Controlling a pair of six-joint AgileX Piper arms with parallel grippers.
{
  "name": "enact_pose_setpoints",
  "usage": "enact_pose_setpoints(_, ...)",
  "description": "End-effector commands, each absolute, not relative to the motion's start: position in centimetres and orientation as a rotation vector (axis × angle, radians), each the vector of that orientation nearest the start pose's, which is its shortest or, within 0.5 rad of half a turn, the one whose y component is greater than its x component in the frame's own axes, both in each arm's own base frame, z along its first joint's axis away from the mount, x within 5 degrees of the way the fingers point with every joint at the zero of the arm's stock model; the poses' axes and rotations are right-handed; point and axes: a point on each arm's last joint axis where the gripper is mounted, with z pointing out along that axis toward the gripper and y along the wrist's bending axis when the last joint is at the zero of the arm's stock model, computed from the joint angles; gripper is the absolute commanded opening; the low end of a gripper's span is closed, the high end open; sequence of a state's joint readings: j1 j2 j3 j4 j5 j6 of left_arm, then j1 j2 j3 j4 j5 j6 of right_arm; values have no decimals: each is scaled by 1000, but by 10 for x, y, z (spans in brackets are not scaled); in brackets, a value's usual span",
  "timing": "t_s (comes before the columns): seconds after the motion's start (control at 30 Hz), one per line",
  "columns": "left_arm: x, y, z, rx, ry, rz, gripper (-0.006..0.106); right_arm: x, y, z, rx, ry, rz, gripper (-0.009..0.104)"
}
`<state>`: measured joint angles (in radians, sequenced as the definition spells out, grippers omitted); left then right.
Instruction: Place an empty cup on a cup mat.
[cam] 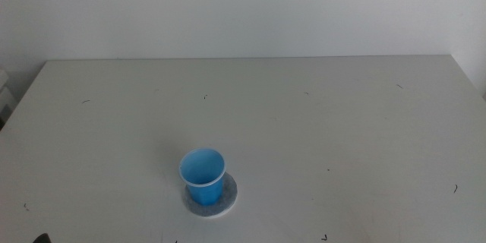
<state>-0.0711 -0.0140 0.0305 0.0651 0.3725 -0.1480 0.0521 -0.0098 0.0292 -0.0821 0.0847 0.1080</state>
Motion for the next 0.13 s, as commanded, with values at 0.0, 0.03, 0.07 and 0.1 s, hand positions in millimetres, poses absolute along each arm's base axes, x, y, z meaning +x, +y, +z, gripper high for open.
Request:
enact_pose_setpoints(0.0,54,-2,178,-38,1796,-101,105,54,2,207,-33,1479,35,74)
enact_pose_setpoints(0.03,54,-2,178,-38,1796,-101,105,54,2,207,-33,1479,35,74)
enact_pose_setpoints(0.07,54,-2,178,-38,1796,-101,105,54,2,207,-33,1479,35,74)
enact_pose_setpoints(0.1,54,-2,178,-38,1796,-101,105,54,2,207,-33,1479,35,74)
